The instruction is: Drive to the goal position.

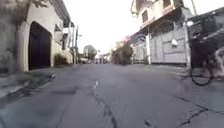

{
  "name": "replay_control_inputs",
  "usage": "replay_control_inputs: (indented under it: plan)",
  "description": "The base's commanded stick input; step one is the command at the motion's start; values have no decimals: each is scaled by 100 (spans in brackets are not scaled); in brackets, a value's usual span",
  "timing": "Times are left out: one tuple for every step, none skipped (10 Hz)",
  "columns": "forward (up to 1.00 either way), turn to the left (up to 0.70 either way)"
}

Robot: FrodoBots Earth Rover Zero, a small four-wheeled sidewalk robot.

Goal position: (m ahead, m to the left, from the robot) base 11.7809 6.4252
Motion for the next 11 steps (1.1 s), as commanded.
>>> replay_control_inputs:
  plan:
    - [100,1]
    - [100,1]
    - [100,1]
    - [100,1]
    - [100,1]
    - [100,1]
    - [100,1]
    - [100,1]
    - [100,1]
    - [100,1]
    - [100,1]
